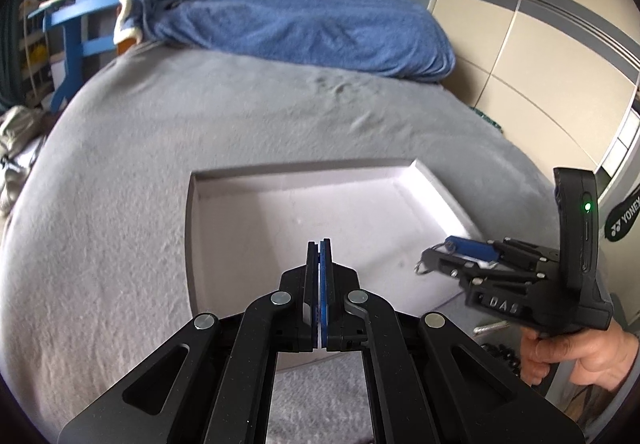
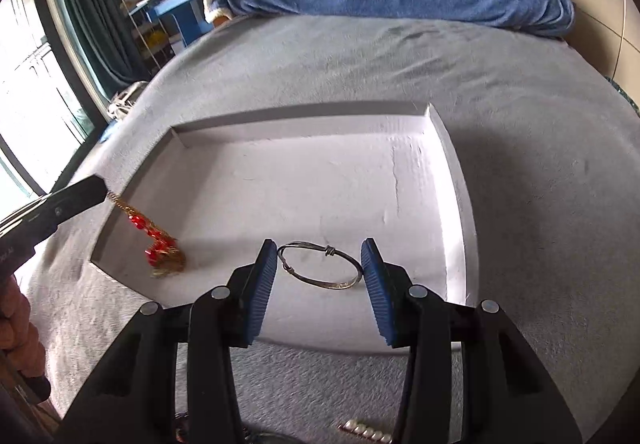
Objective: Organize jewelry
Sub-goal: 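Carry both pieces over the tray and open both tools to drop them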
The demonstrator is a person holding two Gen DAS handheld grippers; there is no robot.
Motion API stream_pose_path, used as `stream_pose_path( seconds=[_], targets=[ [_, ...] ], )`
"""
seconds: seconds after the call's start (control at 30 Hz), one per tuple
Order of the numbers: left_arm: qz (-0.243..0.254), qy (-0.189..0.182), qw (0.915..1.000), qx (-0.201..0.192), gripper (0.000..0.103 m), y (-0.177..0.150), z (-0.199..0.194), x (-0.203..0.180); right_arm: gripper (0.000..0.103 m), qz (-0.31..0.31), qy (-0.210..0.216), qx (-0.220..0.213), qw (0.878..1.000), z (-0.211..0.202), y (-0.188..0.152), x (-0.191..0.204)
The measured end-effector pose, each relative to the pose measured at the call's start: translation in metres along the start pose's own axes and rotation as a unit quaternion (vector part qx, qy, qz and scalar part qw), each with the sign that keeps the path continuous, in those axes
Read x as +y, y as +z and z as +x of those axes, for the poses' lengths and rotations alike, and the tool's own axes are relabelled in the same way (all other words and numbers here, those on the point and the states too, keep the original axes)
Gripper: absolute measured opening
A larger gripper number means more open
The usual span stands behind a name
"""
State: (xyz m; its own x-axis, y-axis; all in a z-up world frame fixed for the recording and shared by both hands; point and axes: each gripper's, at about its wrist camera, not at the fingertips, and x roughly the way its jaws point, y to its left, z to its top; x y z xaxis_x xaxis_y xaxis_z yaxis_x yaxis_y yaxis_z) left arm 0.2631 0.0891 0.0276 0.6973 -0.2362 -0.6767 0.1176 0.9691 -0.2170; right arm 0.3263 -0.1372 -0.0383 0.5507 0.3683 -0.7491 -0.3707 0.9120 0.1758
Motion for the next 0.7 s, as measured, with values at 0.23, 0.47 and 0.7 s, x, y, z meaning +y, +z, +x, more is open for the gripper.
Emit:
stream_pose_path(
  seconds=[0.23, 0.47, 0.7],
  targets=[
    [-0.035, 0.015, 0.9987, 0.033, 0.001, -0.011, 0.014, 0.02, 0.044, 0.019, -0.009, -0.002, 1.0, 0.012, 0.004, -0.01],
    [-0.082, 0.011, 0.9965, 0.01, 0.029, -0.008, -0.003, 0.039, 0.057, 0.039, -0.011, -0.016, 0.999, 0.009, 0.006, -0.019],
    [-0.097, 0.016, 0.995, -0.015, 0.044, -0.009, -0.025, 0.043, 0.067, 0.062, -0.002, -0.061, 0.996, -0.026, 0.006, -0.03]
  ],
)
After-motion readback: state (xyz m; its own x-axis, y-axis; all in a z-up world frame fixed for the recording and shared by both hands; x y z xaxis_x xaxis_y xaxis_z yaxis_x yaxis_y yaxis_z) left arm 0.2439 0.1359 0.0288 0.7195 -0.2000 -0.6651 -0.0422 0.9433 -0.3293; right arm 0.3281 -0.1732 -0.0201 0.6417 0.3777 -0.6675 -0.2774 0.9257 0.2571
